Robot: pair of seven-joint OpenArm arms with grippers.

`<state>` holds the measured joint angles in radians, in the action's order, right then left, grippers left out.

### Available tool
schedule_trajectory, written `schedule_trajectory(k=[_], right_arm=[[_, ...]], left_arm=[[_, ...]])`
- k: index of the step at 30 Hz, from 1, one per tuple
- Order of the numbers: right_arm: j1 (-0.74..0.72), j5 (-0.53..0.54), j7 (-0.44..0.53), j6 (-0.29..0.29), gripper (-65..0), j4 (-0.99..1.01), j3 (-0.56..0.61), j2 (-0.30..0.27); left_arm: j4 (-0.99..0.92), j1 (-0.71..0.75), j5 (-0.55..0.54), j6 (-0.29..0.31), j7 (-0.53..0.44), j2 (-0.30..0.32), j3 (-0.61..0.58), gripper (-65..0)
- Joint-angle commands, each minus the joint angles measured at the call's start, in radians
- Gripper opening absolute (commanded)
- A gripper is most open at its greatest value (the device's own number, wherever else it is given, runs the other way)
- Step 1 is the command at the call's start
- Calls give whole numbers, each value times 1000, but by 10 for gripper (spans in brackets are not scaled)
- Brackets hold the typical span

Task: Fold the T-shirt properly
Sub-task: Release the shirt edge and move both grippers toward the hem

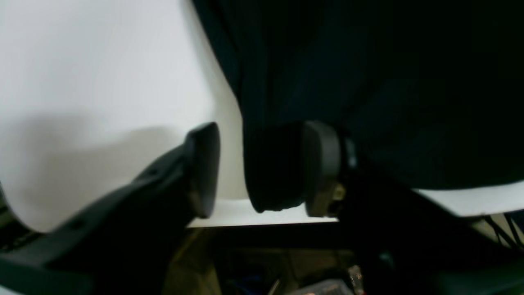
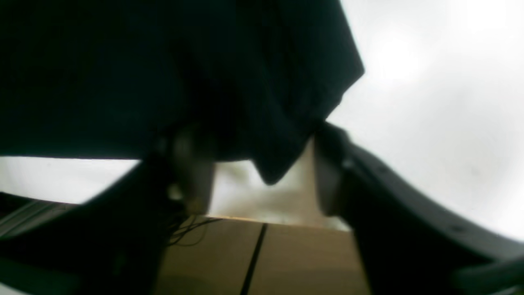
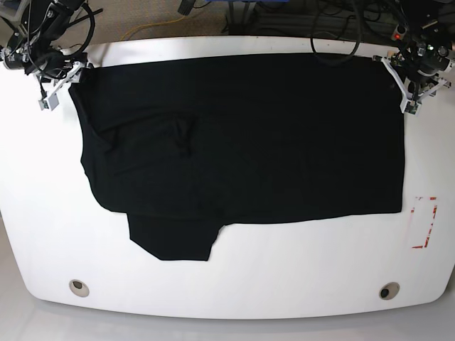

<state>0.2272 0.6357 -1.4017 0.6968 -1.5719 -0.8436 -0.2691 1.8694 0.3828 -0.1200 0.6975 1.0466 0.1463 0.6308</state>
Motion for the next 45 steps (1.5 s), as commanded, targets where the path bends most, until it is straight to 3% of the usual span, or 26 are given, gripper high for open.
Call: schedule_trajectory(k=[1,11,20,23,26,30,36,40,45], right_arm=[[-7,14,12,1,-371,-3,-6,-23],[42,23,11,1,-533,-3,-6,-45],[150,23,9,1,-537,-23,-13,-54],[173,23,11,1,-452,-72,-13,-51],[185,23,11,1,-268,-120,-16,-48],[185,23,12,1,-87,-206,-19,-22],[137,23,9,1,-75,-345,-52,-14],[70,23,8,1,-75,-348,-49,-22],[-1,17,6,1,-75,-344,-47,-51]], left_arm=[[-21,9,6,1,-6,19,7,-385],[-63,61,6,1,-7,75,11,-386],[-61,106,-2,1,-7,91,11,-385],[-49,104,-4,1,-7,100,11,-383],[-27,101,-4,1,-7,100,11,-383],[32,57,-4,1,-6,97,10,-379],[112,2,-68,1,-4,97,11,-261],[123,-49,-145,1,45,106,36,-257],[123,-138,-235,1,205,184,60,-258]])
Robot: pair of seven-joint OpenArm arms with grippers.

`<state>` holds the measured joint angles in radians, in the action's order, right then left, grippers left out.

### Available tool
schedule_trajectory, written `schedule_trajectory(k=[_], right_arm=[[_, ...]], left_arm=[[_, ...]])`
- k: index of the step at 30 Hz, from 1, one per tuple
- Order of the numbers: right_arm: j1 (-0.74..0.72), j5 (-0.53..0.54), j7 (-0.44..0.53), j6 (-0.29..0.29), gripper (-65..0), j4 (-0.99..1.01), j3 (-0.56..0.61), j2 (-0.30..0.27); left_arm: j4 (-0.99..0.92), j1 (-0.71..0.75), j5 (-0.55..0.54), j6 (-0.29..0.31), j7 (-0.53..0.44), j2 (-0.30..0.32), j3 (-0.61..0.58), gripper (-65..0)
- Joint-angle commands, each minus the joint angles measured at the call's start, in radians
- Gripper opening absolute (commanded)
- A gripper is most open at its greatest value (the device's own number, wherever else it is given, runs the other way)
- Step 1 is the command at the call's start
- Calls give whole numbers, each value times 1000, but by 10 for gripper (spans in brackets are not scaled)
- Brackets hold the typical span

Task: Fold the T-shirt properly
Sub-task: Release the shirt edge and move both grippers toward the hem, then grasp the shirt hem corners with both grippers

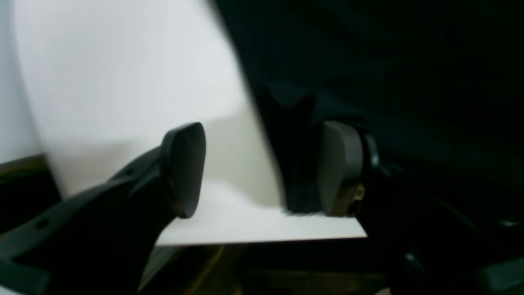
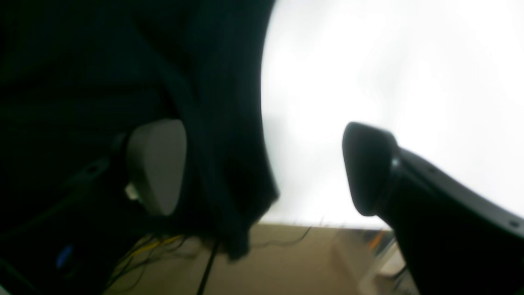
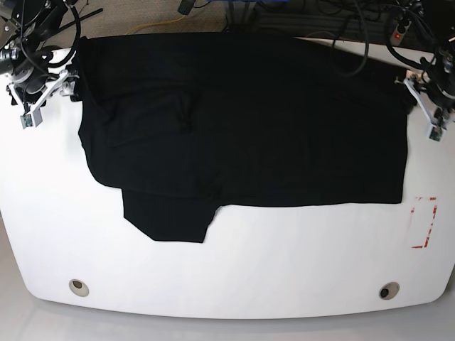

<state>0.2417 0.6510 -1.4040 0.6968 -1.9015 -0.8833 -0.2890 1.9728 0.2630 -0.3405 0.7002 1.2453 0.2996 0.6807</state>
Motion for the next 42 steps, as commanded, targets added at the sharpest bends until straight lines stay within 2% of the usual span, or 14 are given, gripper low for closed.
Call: schedule_trajectory(k=[1,6,11,17,21,24,27,30,33,37,42], right_arm=[[-28,0,8,1,-75,-14,-7,-32],[-97,-1,8,1,-75,-13,-3,-43],[-153,-1,8,1,-75,33,66,-51],[-157,-1,8,1,-75,41,75,-43],[-176,-1,8,1,-75,67,79,-32],[-224,-3,8,1,-75,135,79,-26],[-284,-9,8,1,-75,213,79,-26],[-353,-59,8,1,-75,297,79,-28],[-433,-130,47,1,-75,388,103,-28],[-528,-208,111,1,-75,492,183,-29],[-629,-290,217,1,-75,626,257,-29]], left_arm=[[20,-35,-38,-2,40,42,17,-258],[18,-67,-122,-2,95,72,95,-258],[18,-18,-243,-2,115,103,95,-258],[18,48,-260,-2,112,105,103,-258],[16,43,-259,-2,110,102,110,-258],[15,-17,-256,-2,110,100,107,-258],[13,-77,-226,-2,110,99,95,-258],[4,-153,-180,-2,110,97,43,-258],[-25,-242,-121,-2,110,95,-17,-258],[-53,-345,-22,-2,100,46,-69,-258],[-68,-402,148,-2,-19,-23,-160,-258]])
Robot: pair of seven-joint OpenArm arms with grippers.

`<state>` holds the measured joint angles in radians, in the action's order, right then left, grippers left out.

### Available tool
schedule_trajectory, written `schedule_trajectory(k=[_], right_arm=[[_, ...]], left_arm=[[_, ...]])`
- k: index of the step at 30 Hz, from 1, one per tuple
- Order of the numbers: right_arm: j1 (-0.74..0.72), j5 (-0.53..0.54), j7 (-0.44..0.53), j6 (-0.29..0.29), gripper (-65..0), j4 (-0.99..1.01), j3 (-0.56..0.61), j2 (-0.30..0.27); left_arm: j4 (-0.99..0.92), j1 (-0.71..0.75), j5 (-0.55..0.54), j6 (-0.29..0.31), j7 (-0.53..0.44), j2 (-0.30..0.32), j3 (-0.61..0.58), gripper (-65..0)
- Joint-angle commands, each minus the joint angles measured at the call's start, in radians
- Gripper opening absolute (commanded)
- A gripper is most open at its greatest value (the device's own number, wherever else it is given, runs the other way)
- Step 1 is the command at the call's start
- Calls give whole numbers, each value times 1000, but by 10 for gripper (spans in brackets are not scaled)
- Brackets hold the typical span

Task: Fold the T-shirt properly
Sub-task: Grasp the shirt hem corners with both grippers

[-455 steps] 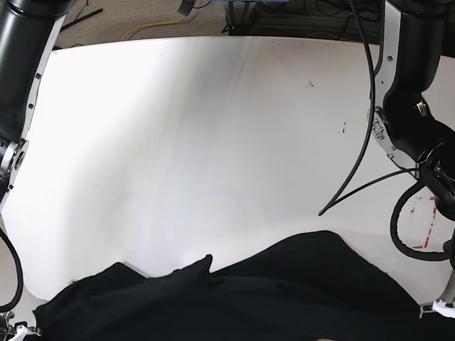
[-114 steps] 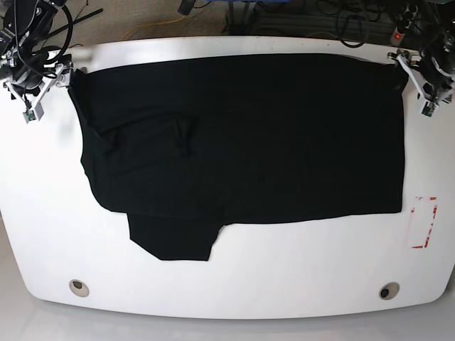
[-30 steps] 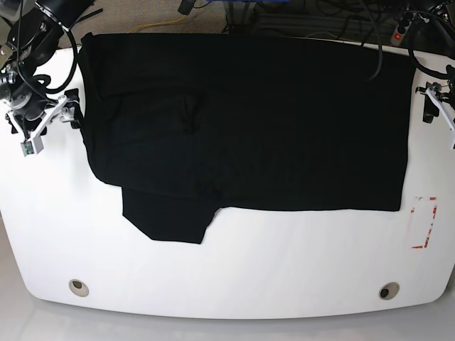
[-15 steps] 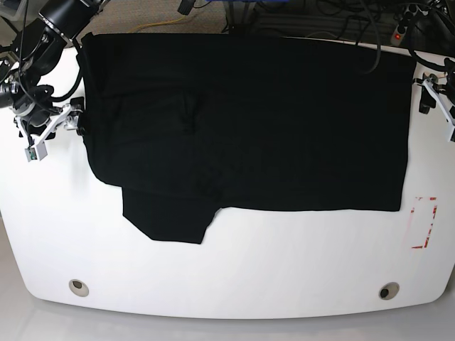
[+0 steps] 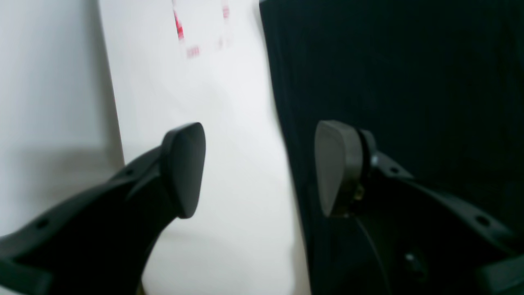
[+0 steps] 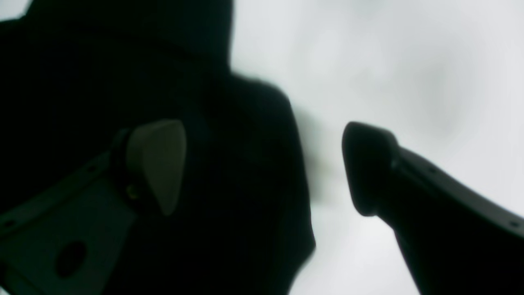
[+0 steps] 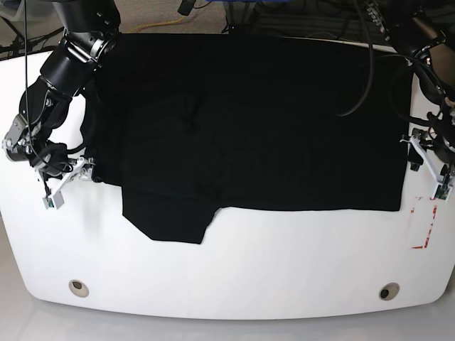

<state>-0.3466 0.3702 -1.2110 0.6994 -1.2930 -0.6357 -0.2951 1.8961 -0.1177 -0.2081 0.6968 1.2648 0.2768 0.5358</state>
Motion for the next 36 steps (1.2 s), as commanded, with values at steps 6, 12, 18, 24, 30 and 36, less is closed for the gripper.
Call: schedule_trajectory(k=[6,12,18,24,30,36], right_arm=[[-165,-98,176,-1,-75,249,61,-23],[-265,-158,363,-1,-75,494,139,-48],[-337,-167,543,-1,-75,740,188,-71],[-339,-165,647,-1,-75,810,300,-72],[-332,-167,646,-1,-78,810,319,-29],[-332,-167,650,-1,-233,812,320,-3]], left_arm=[[4,-23,192,1,-170,-57,-112,-258],[3,-18,235,1,-192,-78,-112,-258],[3,0,235,1,-192,-72,-110,-258],[-14,-4,236,1,-192,-70,-81,-258],[-134,-56,235,1,-193,-70,-27,-257],[-283,-144,236,1,-195,-44,22,-256]])
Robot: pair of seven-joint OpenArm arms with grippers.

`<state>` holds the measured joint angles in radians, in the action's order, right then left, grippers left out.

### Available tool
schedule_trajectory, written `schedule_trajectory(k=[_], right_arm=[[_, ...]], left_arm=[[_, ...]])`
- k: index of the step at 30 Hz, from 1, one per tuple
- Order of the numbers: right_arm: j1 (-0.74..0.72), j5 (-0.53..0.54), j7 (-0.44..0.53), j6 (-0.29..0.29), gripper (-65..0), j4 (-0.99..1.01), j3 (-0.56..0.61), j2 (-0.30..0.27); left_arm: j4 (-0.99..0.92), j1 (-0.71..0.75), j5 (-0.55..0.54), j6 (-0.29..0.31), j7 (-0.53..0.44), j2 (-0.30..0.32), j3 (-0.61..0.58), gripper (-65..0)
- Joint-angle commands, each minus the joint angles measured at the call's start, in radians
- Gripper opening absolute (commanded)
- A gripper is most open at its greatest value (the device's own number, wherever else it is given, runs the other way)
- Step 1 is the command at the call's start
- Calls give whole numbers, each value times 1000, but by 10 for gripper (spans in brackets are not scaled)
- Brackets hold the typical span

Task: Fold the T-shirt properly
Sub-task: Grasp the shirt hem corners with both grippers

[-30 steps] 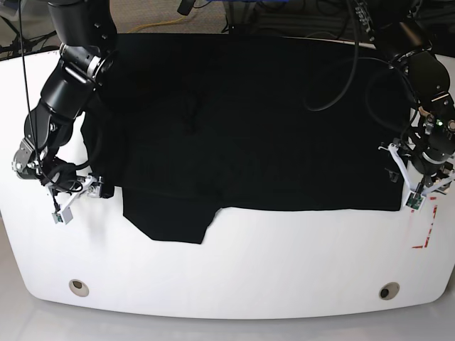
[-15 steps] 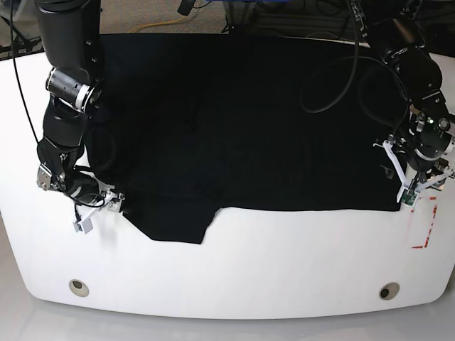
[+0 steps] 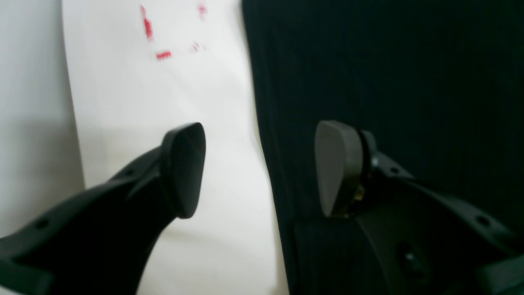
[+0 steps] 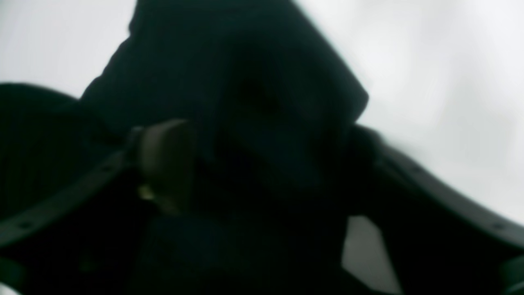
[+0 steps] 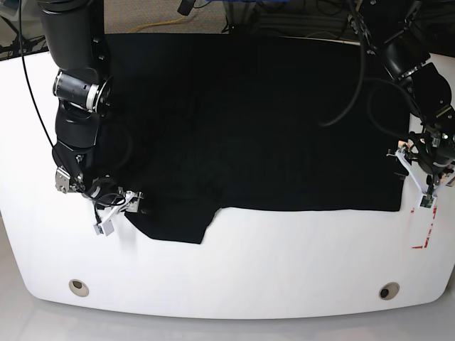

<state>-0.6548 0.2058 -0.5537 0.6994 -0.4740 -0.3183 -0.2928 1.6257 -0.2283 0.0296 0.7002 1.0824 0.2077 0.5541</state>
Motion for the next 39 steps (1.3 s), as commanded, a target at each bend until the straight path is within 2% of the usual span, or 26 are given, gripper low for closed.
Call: schedule_trajectory(k=[1,5,7,8,9,11,13,16,20,23,30,39], right_arm=[[-24,-3,-7,-1,-252,-7,3,-1],[-26,-4,-7,-1,-292,-7,5,8],[-26,-4,-7,-1,-349,-7,5,10],[-26,-4,-7,-1,-398,-7,5,11],[-26,-4,-6,-1,-442,-7,5,11],[-26,-4,-6,-1,-549,-7,5,20],[-27,-4,-6,-1,-650,-7,5,31],[-29,-4,-6,-1,-650,-7,5,34],[-29,-4,-6,-1,-650,-7,5,37],[-29,-4,-6,-1,-650,-7,5,37],[-27,-3,-7,-1,-650,-7,5,36],[-30,-1,-12,-1,-650,-9,5,28]], left_arm=[[-37,-46,-1,-2,-14,31,4,-254],[-186,-105,-1,-2,-81,46,4,-254],[-272,-131,-1,-2,-143,63,2,-254],[-316,-147,-1,-2,-167,69,2,-253],[-351,-159,-1,-27,-183,74,2,-253],[-433,-193,-3,-96,-224,86,1,-239],[-509,-219,-4,-155,-288,95,1,-190],[-586,-242,-3,-207,-364,100,1,-144],[-704,-279,-3,-258,-448,103,-30,-140],[-810,-313,-4,-262,-503,132,-78,-140],[-1019,-380,-3,-264,-631,135,-91,-140],[-1140,-398,-1,-265,-677,131,-91,-146]])
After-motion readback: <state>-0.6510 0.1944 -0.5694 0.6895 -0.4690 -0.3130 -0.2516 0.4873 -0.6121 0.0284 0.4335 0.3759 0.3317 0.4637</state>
